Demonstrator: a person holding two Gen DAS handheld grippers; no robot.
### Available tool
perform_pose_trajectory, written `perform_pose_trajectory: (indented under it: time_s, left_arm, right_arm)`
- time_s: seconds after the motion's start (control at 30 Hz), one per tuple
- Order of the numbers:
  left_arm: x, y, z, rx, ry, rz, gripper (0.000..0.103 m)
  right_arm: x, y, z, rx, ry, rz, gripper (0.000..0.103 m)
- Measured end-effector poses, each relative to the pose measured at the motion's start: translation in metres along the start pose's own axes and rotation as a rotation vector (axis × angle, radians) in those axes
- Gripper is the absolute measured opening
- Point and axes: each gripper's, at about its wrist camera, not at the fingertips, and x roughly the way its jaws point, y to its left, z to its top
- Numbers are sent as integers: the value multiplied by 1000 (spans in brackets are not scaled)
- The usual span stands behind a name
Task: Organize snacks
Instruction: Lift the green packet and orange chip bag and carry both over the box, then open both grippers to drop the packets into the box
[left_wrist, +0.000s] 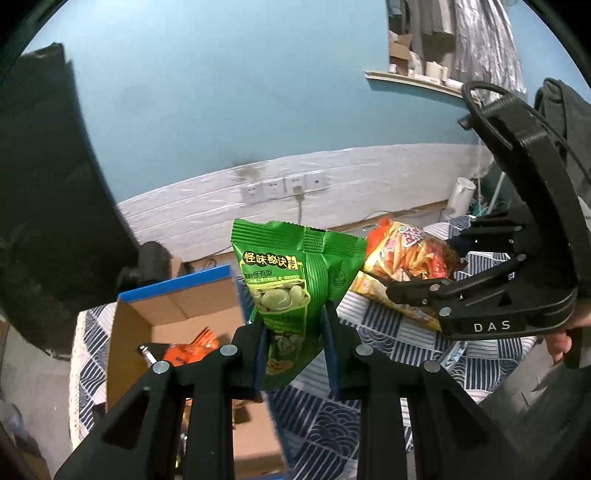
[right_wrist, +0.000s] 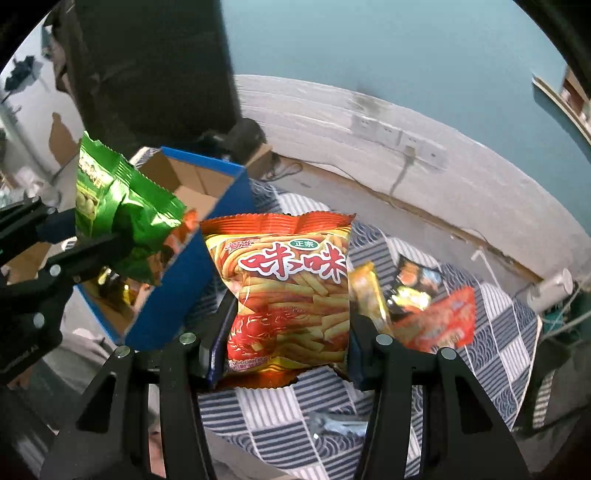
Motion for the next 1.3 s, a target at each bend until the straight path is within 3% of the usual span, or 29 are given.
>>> perform_pose_trajectory:
  time_s: [0.73,1.17,1.3]
  left_arm:
    - [-19,115,-52,-177,10,138,26]
    - [8,163,-86,-305,74,134,27]
    - [18,171,-92,-315,103,159,29]
  right_arm:
    - [65,115,54,-130,70,109,50]
    - [107,141,68,-147,113,141,51]
    - [111,144,69,-161,116,116,56]
